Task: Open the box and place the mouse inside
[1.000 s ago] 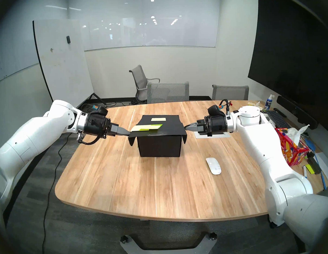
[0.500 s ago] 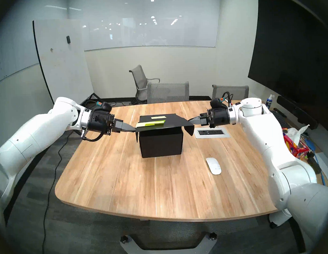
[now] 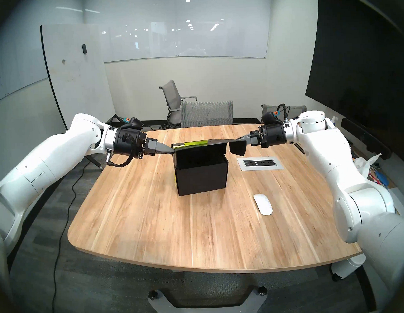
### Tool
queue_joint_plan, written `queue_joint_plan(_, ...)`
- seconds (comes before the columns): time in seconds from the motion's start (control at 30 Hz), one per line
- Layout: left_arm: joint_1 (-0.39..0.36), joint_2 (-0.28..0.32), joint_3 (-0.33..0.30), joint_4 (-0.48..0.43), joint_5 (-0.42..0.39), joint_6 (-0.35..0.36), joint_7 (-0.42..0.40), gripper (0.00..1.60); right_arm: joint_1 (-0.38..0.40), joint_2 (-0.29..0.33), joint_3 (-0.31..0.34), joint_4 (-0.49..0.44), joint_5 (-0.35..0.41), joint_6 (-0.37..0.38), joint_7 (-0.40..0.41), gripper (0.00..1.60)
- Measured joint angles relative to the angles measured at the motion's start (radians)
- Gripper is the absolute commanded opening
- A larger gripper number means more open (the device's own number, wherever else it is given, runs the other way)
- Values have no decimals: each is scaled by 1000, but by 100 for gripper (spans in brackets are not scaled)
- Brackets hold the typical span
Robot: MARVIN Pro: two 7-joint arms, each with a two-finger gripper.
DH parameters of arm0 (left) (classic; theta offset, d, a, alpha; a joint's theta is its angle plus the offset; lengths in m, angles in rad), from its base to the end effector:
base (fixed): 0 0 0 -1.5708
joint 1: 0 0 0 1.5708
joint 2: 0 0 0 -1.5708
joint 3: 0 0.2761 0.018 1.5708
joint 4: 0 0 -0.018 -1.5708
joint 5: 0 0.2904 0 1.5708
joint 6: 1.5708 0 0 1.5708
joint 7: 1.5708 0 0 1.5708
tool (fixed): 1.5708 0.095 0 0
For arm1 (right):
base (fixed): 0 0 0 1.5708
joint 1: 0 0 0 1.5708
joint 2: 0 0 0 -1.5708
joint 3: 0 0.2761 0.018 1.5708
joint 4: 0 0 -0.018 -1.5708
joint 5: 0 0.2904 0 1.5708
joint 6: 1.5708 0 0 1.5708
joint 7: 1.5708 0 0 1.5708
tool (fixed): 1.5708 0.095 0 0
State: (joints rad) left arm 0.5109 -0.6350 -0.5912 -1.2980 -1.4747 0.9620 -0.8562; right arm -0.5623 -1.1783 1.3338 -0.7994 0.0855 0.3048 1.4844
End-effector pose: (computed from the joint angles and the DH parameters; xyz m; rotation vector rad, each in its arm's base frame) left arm 0.4585 0.0664 -0.0915 1.8725 -0.5121 0.5958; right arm 0.5358 -0.0552 -0.1074 -1.7045 -1.2203 -1.1722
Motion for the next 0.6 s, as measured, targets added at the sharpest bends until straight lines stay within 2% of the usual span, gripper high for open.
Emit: queue_joint_plan(0.6,-40,-40,-3,34,-48,0,10,0,146,-9,-67,135,-3,-69,0,0)
